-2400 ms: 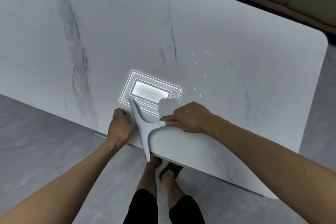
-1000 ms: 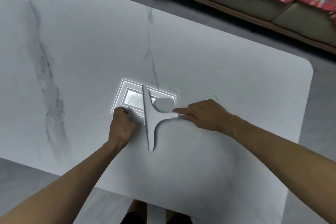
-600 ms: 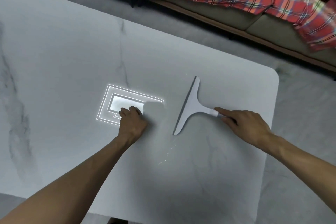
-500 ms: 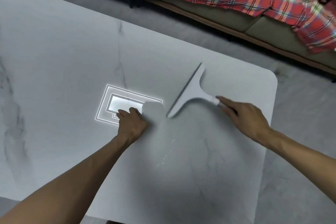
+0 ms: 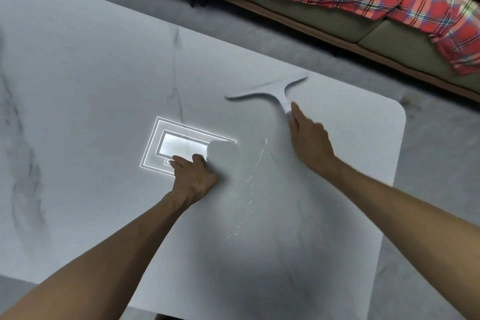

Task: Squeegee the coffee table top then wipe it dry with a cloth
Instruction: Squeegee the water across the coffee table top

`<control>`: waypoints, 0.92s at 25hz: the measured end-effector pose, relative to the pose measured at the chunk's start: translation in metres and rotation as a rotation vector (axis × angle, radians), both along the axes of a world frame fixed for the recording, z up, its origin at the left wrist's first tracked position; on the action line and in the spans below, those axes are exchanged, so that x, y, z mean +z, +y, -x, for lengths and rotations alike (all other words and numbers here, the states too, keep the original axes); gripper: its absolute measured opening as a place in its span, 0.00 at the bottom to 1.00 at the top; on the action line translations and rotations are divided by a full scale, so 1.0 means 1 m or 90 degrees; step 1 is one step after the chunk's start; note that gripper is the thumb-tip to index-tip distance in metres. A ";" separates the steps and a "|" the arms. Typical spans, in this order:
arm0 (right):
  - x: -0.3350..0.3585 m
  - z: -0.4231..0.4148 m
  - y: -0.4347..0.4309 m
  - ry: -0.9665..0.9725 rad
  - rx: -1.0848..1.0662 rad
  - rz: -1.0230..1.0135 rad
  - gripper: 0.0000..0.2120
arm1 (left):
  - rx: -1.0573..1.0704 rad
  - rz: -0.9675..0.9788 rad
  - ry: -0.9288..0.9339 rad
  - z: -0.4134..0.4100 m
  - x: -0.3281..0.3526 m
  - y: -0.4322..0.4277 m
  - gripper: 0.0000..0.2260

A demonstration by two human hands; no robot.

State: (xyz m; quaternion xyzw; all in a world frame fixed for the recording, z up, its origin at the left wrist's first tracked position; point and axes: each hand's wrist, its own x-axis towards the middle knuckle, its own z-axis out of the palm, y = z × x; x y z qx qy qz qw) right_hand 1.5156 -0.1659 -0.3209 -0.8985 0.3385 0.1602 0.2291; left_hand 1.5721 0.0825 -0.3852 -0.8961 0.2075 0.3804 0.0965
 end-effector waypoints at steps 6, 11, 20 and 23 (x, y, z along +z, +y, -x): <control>0.049 0.128 0.014 0.151 0.016 -0.109 0.25 | 0.184 0.084 0.100 -0.002 -0.001 -0.003 0.12; 0.052 0.090 -0.029 0.041 -0.045 -0.030 0.23 | 0.143 0.069 0.117 0.010 0.023 0.006 0.20; 0.012 0.049 -0.040 0.028 -0.102 -0.048 0.22 | 0.031 0.184 0.072 0.025 0.027 -0.020 0.15; 0.023 0.125 -0.014 0.101 -0.099 -0.086 0.25 | 0.010 0.153 0.095 0.035 0.021 -0.043 0.18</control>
